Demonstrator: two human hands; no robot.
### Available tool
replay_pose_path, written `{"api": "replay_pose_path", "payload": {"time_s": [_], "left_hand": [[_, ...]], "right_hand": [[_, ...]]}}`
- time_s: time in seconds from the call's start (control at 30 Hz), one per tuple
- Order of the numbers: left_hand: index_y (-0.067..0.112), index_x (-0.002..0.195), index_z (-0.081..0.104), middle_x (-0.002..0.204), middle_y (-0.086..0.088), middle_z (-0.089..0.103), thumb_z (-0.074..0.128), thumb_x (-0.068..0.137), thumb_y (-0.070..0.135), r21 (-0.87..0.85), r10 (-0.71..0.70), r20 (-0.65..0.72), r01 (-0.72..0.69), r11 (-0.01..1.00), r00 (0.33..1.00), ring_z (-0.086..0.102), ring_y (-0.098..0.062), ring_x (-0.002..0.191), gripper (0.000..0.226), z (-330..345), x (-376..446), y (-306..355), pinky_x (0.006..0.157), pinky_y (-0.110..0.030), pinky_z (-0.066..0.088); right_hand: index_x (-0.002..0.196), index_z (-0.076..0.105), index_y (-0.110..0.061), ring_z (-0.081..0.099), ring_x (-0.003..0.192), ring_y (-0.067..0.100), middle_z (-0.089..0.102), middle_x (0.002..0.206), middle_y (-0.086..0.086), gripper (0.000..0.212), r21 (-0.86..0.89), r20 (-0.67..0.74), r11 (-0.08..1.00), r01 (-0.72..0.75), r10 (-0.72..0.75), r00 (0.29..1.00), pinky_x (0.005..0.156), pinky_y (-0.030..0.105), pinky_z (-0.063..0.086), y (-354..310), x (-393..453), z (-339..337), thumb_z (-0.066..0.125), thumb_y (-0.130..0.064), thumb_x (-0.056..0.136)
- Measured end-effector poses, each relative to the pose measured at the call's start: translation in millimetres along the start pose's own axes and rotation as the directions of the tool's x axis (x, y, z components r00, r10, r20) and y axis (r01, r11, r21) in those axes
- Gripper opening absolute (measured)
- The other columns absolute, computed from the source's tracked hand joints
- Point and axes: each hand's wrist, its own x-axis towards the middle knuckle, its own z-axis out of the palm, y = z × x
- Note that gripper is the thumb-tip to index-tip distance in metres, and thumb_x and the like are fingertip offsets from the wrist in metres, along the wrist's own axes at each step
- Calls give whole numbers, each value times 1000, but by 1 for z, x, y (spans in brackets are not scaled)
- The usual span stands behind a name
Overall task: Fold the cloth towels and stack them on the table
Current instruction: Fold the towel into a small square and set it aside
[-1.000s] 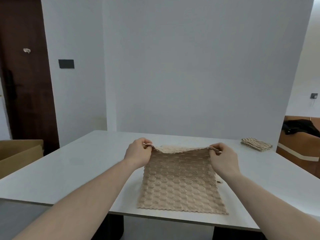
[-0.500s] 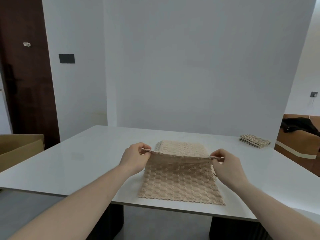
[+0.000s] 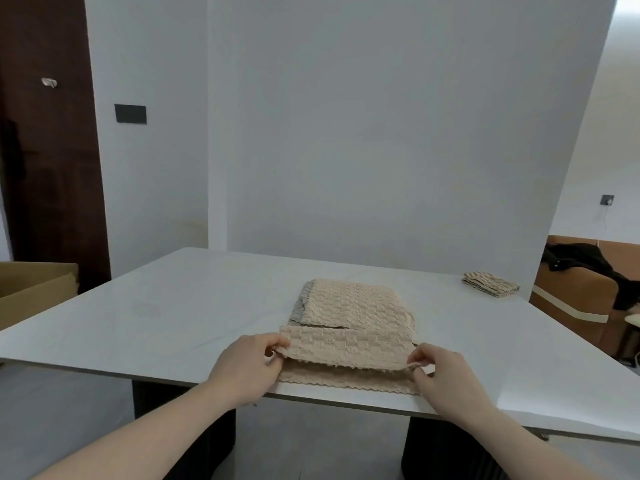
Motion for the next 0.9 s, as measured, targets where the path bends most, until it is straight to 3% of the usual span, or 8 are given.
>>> {"api": "replay_pose_path", "payload": {"time_s": [0.13, 0.27, 0.37, 0.47, 0.57, 0.7, 0.9], "left_hand": [[42, 119, 69, 117, 25, 59, 54, 92, 32, 84, 90, 19, -91, 992, 996, 52, -1, 119, 32, 6, -6, -6, 99, -25, 46], [40, 102, 73, 104, 21, 47, 53, 92, 46, 114, 82, -6, -81, 990, 997, 49, -2, 105, 23, 9, -7, -4, 89, -26, 49], [37, 91, 69, 108, 24, 45, 45, 86, 49, 79, 142, -68, -136, 988, 988, 47, -4, 108, 27, 10, 0, 15, 95, -28, 45], [36, 111, 68, 138, 18, 46, 47, 91, 45, 54, 222, 5, -222, 974, 975, 40, -8, 132, 31, 21, 15, 47, 114, -34, 35], [32, 148, 47, 167, 7, 22, 40, 100, 45, 160, 223, 173, -250, 955, 959, 16, -17, 154, 50, 38, 34, 72, 127, -40, 14], [33, 163, 11, 171, 3, -9, 26, 103, 51, 255, 118, 351, -217, 942, 929, -10, -25, 157, 64, 65, 48, 76, 128, -47, -2], [33, 163, 0, 170, 4, -12, 16, 102, 62, 321, 83, 395, -223, 921, 915, -15, -22, 157, 70, 81, 42, 62, 126, -42, -11]], "right_hand": [[81, 67, -34, 61, 81, 0, 69, 86, -18, 17, -46, 76, 999, -17, 20, 997, 77, 27, 52, 5, -9, 3, 58, -20, 82], [79, 69, -32, 62, 92, 2, 70, 94, -17, 11, 23, 95, 998, -55, 53, 994, 86, 31, 52, 0, -12, 3, 59, -28, 83], [92, 69, -34, 59, 105, 6, 66, 110, -19, 11, 102, 15, 994, -34, 33, 999, 91, 31, 46, -10, -5, 5, 58, -31, 90], [128, 61, -35, 48, 132, 12, 55, 140, -12, 32, 84, -12, 996, 42, -41, 999, 106, 30, 38, -23, 9, 19, 55, -37, 96], [156, 36, -30, 17, 155, 16, 24, 168, -6, 57, -64, 113, 995, 80, -72, 991, 125, 34, 17, -31, 23, 37, 45, -44, 102], [164, 8, -34, -10, 158, 20, -5, 172, -7, 67, -251, 279, 966, 57, 16, 960, 127, 49, 0, -24, 28, 55, 27, -57, 103], [163, 2, -35, -11, 158, 18, -9, 171, -10, 68, -318, 326, 948, 25, 84, 941, 126, 52, -2, -16, 29, 63, 19, -60, 102]]}}
